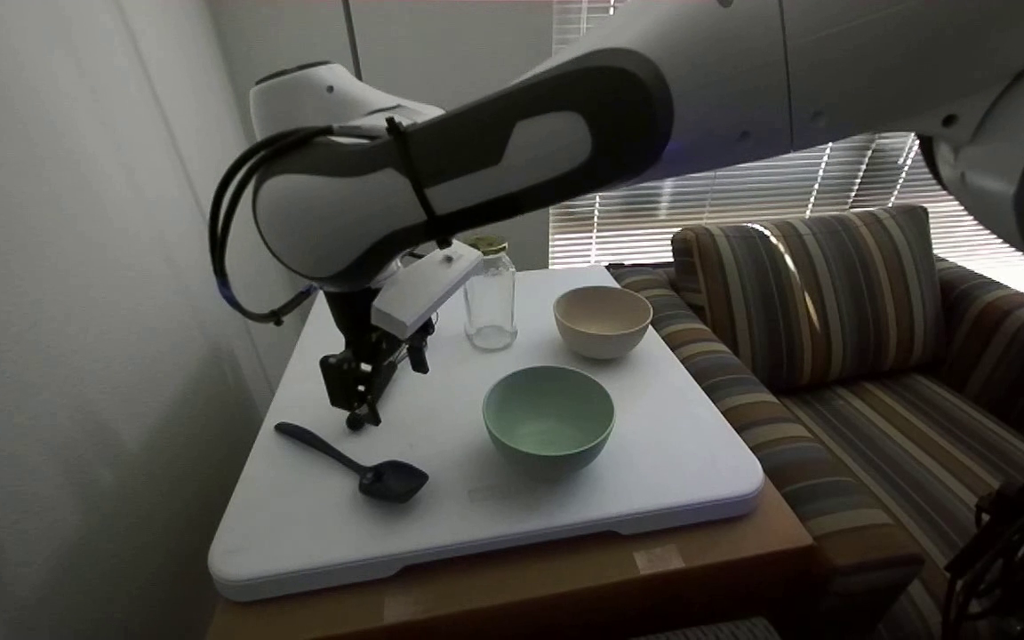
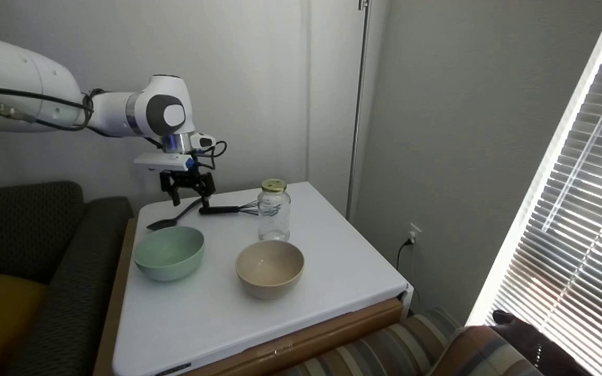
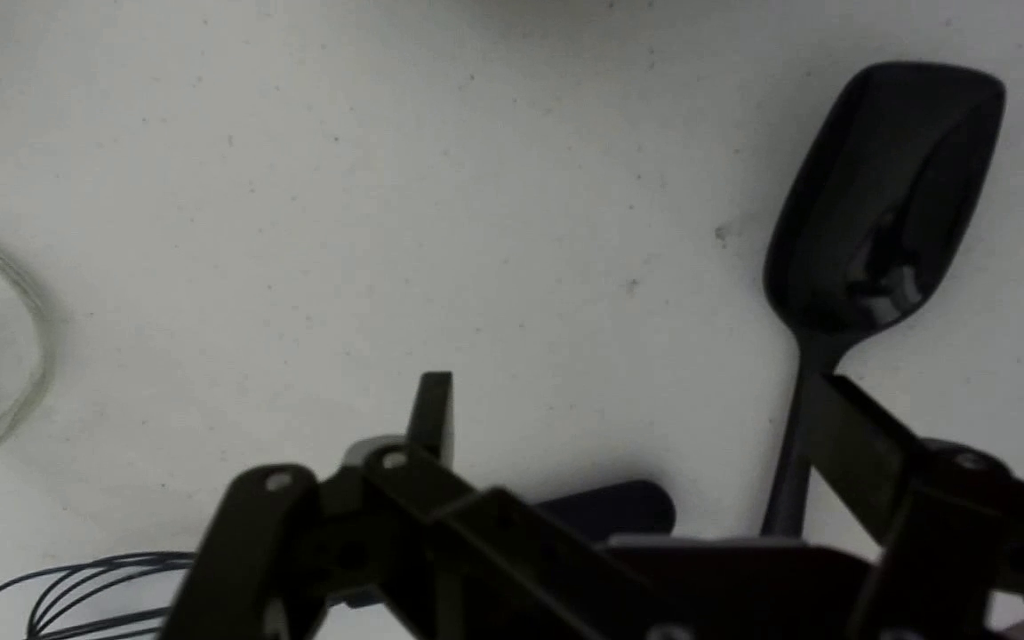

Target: Put the lid on top of the glass jar, put the black ladle inside the green bowl, take the ladle out of the bowl

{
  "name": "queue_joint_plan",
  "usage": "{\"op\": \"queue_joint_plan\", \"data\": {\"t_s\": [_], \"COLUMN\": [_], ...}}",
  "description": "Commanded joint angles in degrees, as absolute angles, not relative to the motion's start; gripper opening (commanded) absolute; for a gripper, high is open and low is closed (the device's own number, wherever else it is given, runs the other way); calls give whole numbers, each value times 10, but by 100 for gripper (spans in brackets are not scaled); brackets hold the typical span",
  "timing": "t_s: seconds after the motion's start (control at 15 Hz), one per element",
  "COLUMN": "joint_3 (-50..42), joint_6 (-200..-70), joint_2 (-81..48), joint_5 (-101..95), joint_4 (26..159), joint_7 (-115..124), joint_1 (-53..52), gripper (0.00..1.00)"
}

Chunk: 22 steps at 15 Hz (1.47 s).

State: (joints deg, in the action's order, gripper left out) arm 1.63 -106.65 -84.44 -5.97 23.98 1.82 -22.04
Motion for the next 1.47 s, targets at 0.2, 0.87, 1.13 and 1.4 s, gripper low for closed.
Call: {"op": "queue_joint_plan", "data": {"t_s": [0.2, 0.87, 1.13, 1.4], "joint_3": [72, 115, 100, 72], "joint_6": [-1094, -1152, -1260, -1341], "joint_2": [-844, -846, -847, -848], "joint_5": [36, 81, 70, 56], "joint_4": [233, 283, 324, 360], "joint_7": [24, 20, 33, 48], "joint_1": [-161, -161, -185, -210], "gripper": [100, 100, 100, 100]}}
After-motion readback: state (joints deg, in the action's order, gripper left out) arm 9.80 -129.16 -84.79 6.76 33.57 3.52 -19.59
